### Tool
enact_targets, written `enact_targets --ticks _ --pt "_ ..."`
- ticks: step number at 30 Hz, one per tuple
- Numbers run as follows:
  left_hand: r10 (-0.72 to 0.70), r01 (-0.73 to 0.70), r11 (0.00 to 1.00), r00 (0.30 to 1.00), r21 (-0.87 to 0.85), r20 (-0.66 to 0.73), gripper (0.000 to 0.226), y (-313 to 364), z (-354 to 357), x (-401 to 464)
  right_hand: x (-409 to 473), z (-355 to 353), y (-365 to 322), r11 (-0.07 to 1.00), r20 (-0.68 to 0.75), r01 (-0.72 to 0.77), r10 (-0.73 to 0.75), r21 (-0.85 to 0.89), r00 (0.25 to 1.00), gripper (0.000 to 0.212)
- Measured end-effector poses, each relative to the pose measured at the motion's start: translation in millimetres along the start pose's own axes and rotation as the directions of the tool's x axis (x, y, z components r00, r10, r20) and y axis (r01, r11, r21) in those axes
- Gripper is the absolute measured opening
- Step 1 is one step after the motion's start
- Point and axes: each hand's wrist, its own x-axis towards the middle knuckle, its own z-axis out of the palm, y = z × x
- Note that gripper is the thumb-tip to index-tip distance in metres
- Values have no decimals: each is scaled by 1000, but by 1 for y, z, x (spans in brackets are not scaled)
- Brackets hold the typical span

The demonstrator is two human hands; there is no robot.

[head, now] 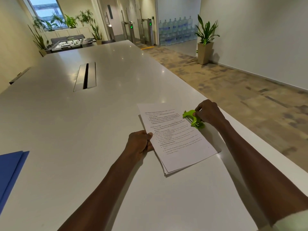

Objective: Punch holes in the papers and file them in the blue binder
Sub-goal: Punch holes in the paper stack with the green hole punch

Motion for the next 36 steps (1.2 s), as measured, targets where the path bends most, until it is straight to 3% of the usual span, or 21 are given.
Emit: enact_targets --ticks 7,12,17,22,29,36 --pt "-4 3 1000 1000 24 24 21 0 2 0 9 -1 1 997 95 -54 49 55 994 25" --pt "-6 5 1000 999 27 37 21 0 1 0 21 -17 -4 979 311 -157 110 130 944 29" --pt "9 -10 1000 998 22 56 20 0 0 -1 40 -28 -11 972 467 -232 223 -38 856 40" --pt "21 -22 1000 998 16 64 20 -2 -1 -1 56 -27 -6 937 503 -249 342 -244 794 45" --pt "32 -35 999 997 37 67 20 -5 -2 5 71 -22 -10 894 536 -213 412 -394 737 48" --pt "52 -55 997 997 57 51 18 -11 -5 13 77 -4 14 875 543 -271 465 -400 699 51"
